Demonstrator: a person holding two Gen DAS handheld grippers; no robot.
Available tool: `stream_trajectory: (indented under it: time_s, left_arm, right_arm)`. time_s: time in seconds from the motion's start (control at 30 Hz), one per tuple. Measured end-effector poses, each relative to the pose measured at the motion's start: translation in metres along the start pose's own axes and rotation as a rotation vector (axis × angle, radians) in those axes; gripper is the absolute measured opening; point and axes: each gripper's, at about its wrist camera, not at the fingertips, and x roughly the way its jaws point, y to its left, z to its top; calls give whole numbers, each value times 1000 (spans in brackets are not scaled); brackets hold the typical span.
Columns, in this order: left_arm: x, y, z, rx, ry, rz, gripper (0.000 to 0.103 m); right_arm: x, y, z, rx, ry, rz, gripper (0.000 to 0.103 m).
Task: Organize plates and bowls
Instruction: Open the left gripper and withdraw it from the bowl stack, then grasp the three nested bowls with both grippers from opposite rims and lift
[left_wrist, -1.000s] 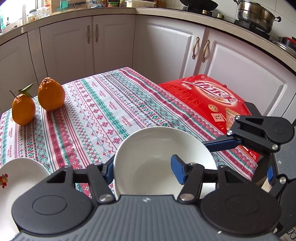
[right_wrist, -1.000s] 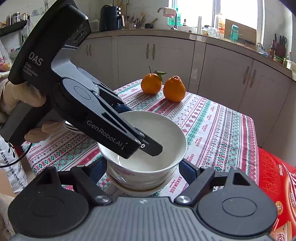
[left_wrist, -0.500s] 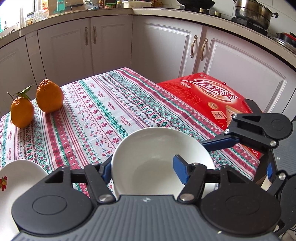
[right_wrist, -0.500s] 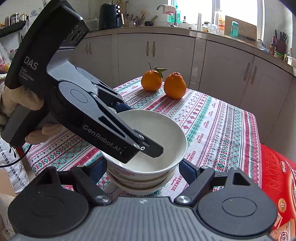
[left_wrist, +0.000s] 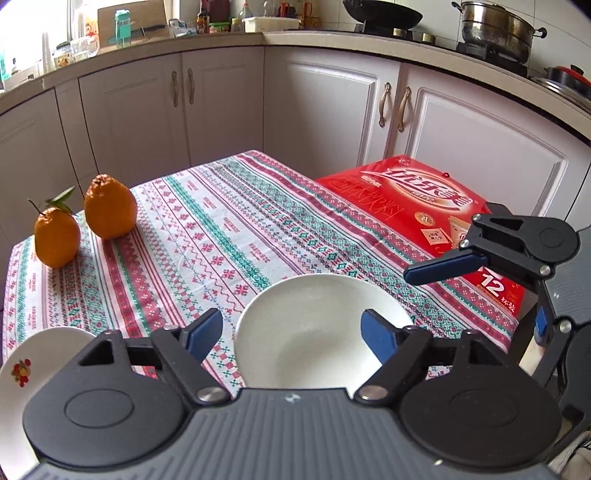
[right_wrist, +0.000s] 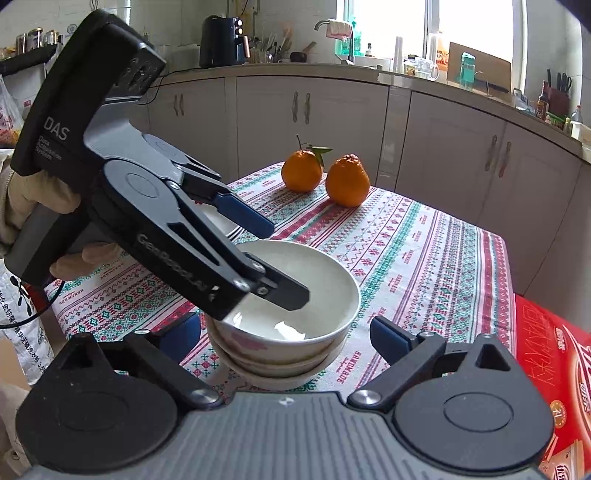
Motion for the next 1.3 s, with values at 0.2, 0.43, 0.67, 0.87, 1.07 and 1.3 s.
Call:
stream_trajectory:
  time_s: [0.2,0.43,0.67,0.87,1.07,1.3]
  left_arm:
    - [-21,3,-2,17,-33,44,83]
    - [-39,9,-20,7,-32,68,84]
    - [-55,11,-39,22,-56,89,97]
    - [-52,9,-58,78,-13,34,102]
    - [-22,-5,-73,153,69,12,102]
    - [10,-6,-72,235,107,-54,101]
  right_arm:
    - [-3,-12,6,48,-38,-39,101]
    - [7,-11,2,40,-10,-38,102]
    - [-14,-13,3,-38,-48,7,103]
    - [-8,-15,-13,-114,50,65,103]
    - [21,-12,-29,-153,149,87,103]
    - [46,-14,-27,-236,194,132,103]
